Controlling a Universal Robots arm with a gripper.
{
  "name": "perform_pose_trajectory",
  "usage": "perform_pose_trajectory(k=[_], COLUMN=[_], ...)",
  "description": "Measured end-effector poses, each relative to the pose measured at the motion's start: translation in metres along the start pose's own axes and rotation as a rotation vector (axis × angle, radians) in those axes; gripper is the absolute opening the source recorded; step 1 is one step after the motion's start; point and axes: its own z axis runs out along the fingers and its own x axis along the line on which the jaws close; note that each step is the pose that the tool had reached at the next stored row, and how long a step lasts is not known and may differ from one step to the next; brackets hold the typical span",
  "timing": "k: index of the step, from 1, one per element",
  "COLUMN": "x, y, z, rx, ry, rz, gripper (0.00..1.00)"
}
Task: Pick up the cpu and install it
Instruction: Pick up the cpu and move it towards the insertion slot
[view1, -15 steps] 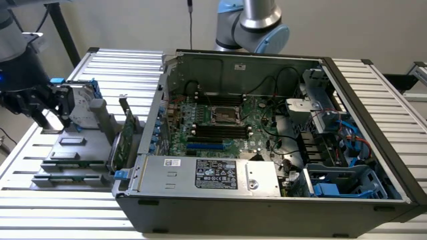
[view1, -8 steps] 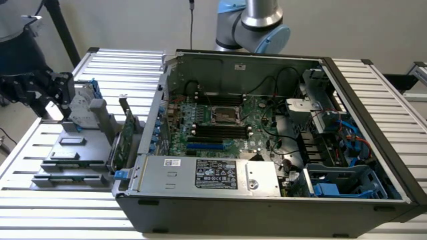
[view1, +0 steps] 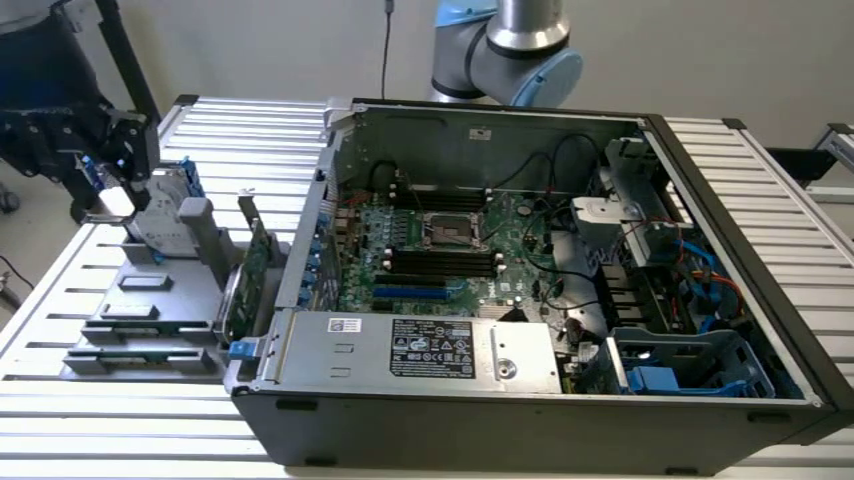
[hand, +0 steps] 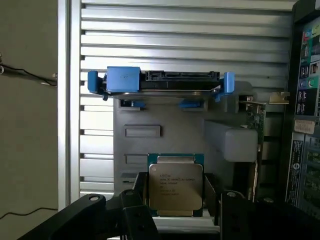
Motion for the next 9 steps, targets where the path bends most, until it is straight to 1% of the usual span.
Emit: perform_pose_trajectory(k=[4,9], x=[-0.017,-0.040], y=[-0.0002,-0.0005], z=[-0.0182,-0.0396], rx=[-0.0019,-0.0063], ry=[0.0022,0.0072], rz=[-0.002,-0.004], gripper=[0.54,0.54])
